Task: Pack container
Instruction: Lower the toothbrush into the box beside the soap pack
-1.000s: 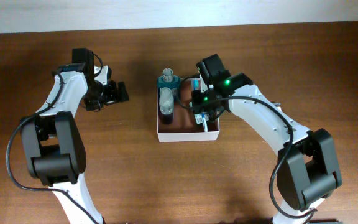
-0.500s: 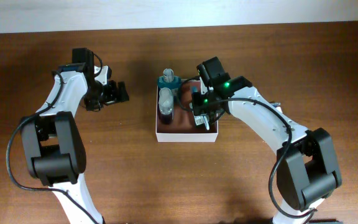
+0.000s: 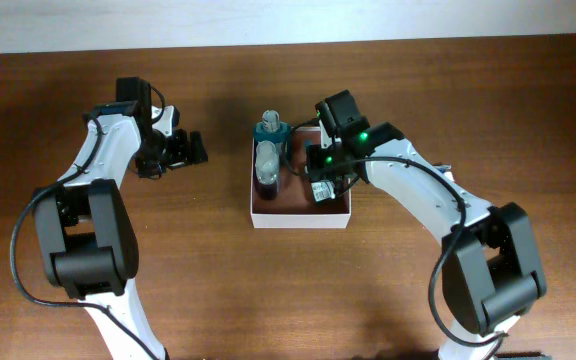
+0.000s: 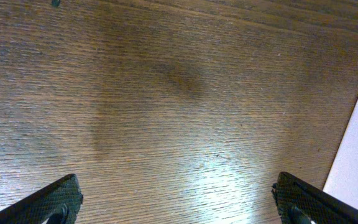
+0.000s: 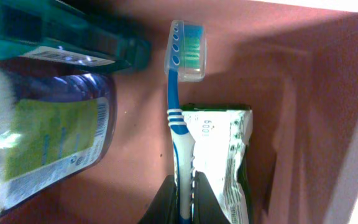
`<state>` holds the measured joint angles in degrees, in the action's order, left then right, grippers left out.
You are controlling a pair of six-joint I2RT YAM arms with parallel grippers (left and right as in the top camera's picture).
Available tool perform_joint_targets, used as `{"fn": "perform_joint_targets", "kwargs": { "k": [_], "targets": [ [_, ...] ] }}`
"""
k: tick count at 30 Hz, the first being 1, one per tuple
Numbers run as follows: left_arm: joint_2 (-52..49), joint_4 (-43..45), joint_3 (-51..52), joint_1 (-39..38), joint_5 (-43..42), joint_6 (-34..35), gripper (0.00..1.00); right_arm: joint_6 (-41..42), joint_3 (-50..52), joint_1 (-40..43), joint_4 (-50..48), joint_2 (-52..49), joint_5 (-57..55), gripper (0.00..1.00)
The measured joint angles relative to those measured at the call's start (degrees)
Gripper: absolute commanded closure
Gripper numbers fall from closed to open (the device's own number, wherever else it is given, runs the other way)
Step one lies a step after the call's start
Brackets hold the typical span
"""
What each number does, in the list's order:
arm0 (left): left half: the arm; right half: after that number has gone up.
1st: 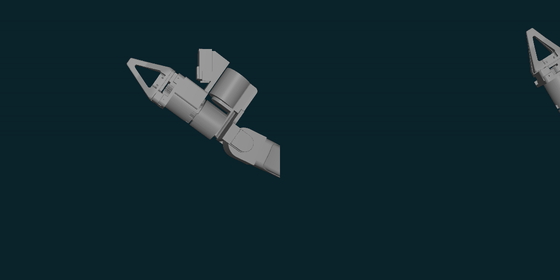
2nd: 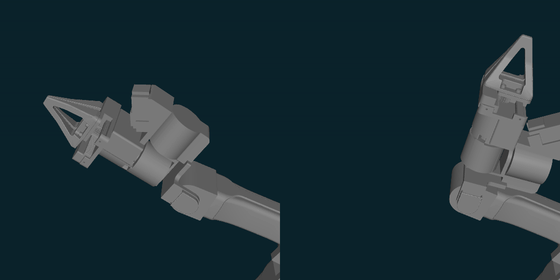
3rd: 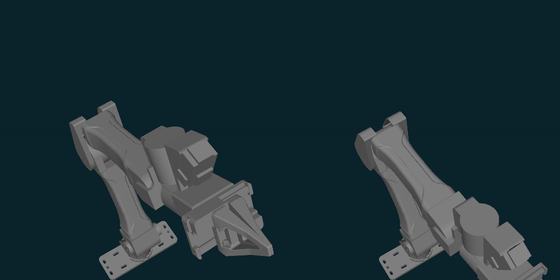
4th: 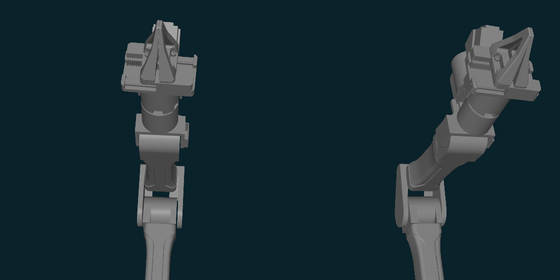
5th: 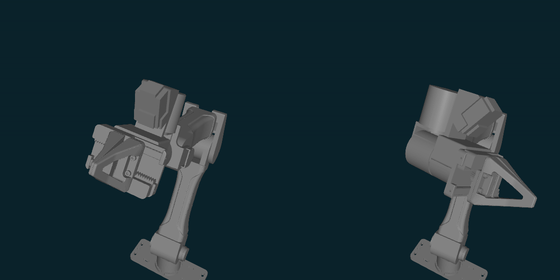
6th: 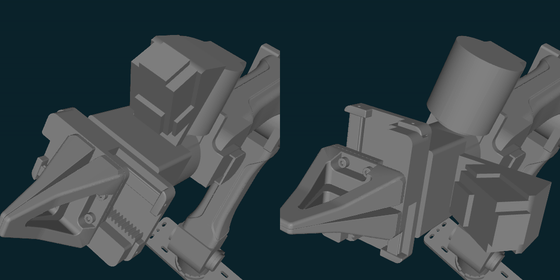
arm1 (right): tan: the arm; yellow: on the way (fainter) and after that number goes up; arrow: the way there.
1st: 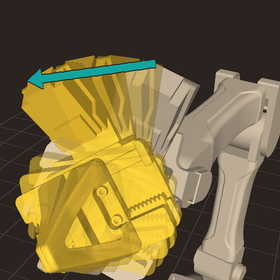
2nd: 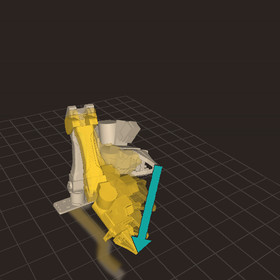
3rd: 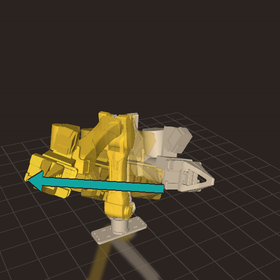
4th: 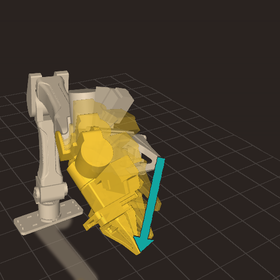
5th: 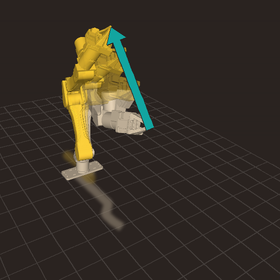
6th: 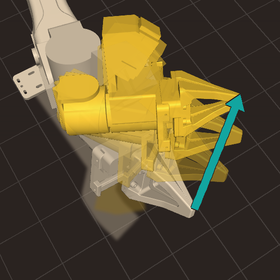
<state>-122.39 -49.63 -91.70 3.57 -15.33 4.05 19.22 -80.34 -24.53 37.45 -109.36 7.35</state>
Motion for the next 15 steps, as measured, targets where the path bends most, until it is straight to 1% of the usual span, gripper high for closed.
{"fn": "perform_joint_targets", "kwargs": {
  "k": [5,7,15],
  "targets": [
    [0.0,0.0,0.0,0.0,0.0,0.0,0.01,0.0,0.0,0.0,-0.5,-2.3,0.0,0.95],
    [0.0,0.0,0.0,0.0,0.0,0.0,0.01,0.0,0.0,0.0,-0.5,-2.7,0.0,0.91],
    [0.0,0.0,0.0,0.0,0.0,0.0,0.01,0.3,0.0,-1.3,-1.4,-2.8,0.0,0.91]
  ]
}}
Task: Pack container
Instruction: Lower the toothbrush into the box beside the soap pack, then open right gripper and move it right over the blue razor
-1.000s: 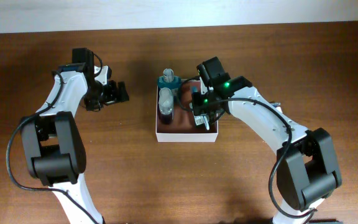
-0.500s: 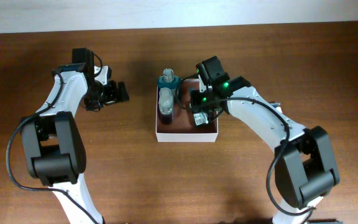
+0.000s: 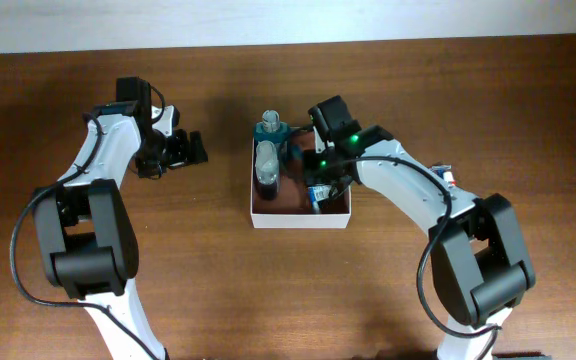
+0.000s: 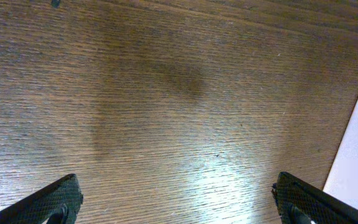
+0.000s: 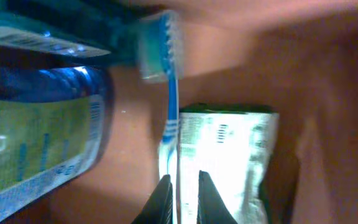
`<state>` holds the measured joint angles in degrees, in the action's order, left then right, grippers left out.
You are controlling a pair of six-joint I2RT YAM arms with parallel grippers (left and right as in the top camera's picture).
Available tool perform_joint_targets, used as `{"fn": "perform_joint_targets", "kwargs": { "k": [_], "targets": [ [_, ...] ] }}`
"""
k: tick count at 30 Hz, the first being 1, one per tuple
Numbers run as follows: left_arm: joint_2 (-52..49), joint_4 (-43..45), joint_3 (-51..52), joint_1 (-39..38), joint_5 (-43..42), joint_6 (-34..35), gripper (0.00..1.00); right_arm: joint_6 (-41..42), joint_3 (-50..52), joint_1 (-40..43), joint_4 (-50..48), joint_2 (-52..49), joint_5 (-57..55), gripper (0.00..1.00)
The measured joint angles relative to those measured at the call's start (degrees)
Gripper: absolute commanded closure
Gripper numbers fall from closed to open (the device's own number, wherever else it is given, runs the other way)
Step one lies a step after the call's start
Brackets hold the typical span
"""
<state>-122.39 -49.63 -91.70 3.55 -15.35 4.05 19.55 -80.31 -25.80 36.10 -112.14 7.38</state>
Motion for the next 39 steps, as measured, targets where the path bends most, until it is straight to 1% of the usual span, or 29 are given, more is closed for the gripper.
{"fn": "perform_joint_targets", "kwargs": {
  "k": [6,13,18,22,25,28,33,36,39],
  "targets": [
    [0.0,0.0,0.0,0.0,0.0,0.0,0.01,0.0,0.0,-1.6,-0.4,0.0,0.0,0.91],
    [0.0,0.0,0.0,0.0,0.0,0.0,0.01,-0.4,0.0,-1.7,0.3,0.2,0.0,0.91],
    [0.0,0.0,0.0,0.0,0.0,0.0,0.01,-1.7,-1.4,-1.5,7.6,3.7,-2.6,0.92],
    [0.0,0.0,0.0,0.0,0.0,0.0,0.01,-2.1,-4.7,-0.1,13.9,9.5,-6.5,0.92],
    [0.0,0.0,0.0,0.0,0.0,0.0,0.01,-2.7,-6.2,3.5,18.6,14.8,-9.1,0.92],
    [0.0,0.0,0.0,0.0,0.0,0.0,0.01,-4.2,-6.7,9.4,23.2,18.7,-11.1,0.88],
    [0.0,0.0,0.0,0.0,0.0,0.0,0.00,-6.8,-6.7,19.3,29.3,19.3,-12.6,0.87],
    [0.0,0.0,0.0,0.0,0.0,0.0,0.01,-7.7,-6.4,23.7,29.9,19.3,-12.9,0.84],
    [0.0,0.0,0.0,0.0,0.0,0.0,0.00,-8.1,-4.6,28.0,29.1,19.3,-13.0,0.83]
  ]
}}
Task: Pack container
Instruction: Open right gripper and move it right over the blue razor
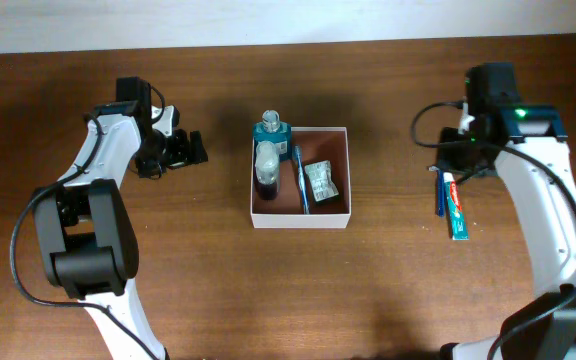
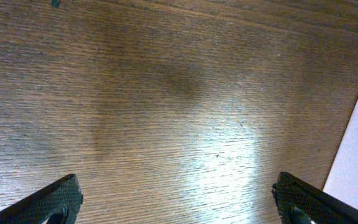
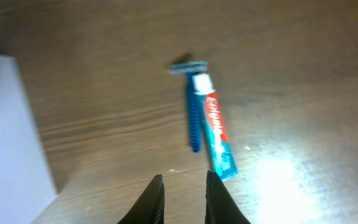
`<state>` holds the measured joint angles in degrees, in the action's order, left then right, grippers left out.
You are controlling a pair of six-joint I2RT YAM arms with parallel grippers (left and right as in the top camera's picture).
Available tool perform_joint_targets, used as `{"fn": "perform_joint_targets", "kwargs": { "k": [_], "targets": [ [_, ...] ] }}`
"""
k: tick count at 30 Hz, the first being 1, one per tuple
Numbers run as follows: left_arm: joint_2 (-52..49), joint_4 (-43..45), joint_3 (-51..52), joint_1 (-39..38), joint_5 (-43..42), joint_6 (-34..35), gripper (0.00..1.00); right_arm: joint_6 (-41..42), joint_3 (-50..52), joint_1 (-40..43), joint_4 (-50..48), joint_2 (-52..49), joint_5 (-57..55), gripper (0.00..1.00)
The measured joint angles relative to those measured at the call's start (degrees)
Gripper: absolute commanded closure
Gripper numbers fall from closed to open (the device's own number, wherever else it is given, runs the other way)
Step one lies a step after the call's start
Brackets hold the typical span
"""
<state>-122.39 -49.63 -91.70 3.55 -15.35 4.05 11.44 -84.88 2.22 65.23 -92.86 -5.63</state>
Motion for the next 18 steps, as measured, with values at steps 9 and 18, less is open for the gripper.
{"fn": "perform_joint_targets", "kwargs": {
  "k": [9,18],
  "targets": [
    [0.0,0.0,0.0,0.0,0.0,0.0,0.01,-2.6,10.1,3.0,-10.0,-0.1,0.8,0.70],
    [0.0,0.0,0.0,0.0,0.0,0.0,0.01,-5.5,22.7,3.0,-23.0,-0.2,1.4,0.67]
  ]
}}
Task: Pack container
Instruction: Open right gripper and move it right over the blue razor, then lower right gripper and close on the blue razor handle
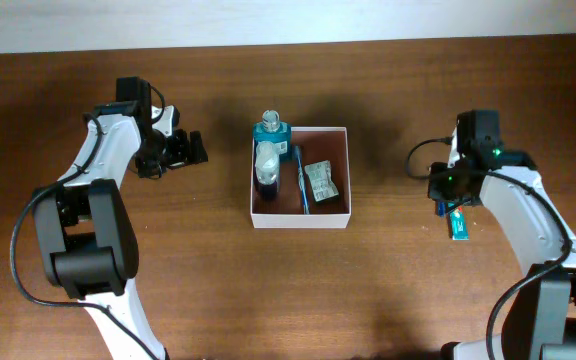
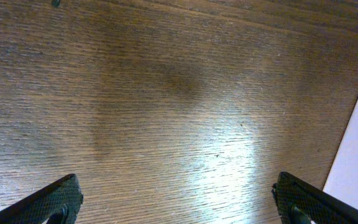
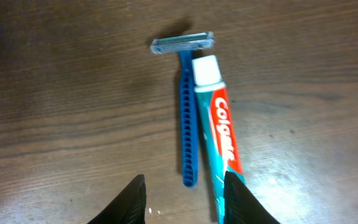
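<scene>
The white box [image 1: 299, 222] with a brown inside stands mid-table. In it lie a blue toothbrush [image 1: 300, 182], a crumpled packet [image 1: 319, 178], a clear bottle [image 1: 266, 165] and a teal item [image 1: 270, 128]. On the right, a blue razor [image 3: 187, 124] and a Colgate toothpaste tube [image 3: 220, 134] lie side by side on the wood. My right gripper [image 3: 185, 193] hangs open just above their near ends, holding nothing. My left gripper [image 2: 178, 202] is wide open over bare wood left of the box.
The table is dark wood, with a pale wall along its far edge. The box's white edge [image 2: 355, 155] shows at the right of the left wrist view. The left arm [image 1: 108, 160] curves along the table's left side.
My right gripper has dropped closer to the razor and toothpaste, and its jaws stand wider apart. The left gripper has not moved.
My right gripper was shut on the toothbrush handle inside the box. Then its jaws stood slightly apart with the brush lying in the box. Later it was over the razor and toothpaste at the right, and now hangs lower above them.
</scene>
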`<state>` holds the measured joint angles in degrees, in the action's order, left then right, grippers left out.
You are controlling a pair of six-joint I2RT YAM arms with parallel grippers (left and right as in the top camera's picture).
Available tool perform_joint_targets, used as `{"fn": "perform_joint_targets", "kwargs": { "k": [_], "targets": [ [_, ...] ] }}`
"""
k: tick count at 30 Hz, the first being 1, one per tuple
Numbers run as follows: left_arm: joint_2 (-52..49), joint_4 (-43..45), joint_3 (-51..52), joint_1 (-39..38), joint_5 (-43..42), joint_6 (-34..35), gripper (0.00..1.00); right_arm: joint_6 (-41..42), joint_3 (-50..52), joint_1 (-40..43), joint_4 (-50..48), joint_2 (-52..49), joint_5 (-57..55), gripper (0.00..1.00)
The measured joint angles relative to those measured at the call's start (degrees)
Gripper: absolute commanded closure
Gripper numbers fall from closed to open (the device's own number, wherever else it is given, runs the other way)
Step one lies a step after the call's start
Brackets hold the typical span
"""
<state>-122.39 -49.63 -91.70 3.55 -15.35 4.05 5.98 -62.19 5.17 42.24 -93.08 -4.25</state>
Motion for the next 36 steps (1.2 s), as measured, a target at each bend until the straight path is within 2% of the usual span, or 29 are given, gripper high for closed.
{"fn": "perform_joint_targets", "kwargs": {
  "k": [11,13,18,36],
  "targets": [
    [0.0,0.0,0.0,0.0,0.0,0.0,0.01,-4.8,1.6,0.0,-4.9,-0.5,2.9,0.64],
    [0.0,0.0,0.0,0.0,0.0,0.0,0.01,-5.2,1.6,0.0,-5.1,-1.4,3.4,0.61],
    [0.0,0.0,0.0,0.0,0.0,0.0,0.01,-7.5,1.6,0.0,-6.6,-5.5,5.3,0.61],
    [0.0,0.0,0.0,0.0,0.0,0.0,0.01,-8.2,1.6,0.0,-9.4,-7.5,4.1,0.60]
  ]
}}
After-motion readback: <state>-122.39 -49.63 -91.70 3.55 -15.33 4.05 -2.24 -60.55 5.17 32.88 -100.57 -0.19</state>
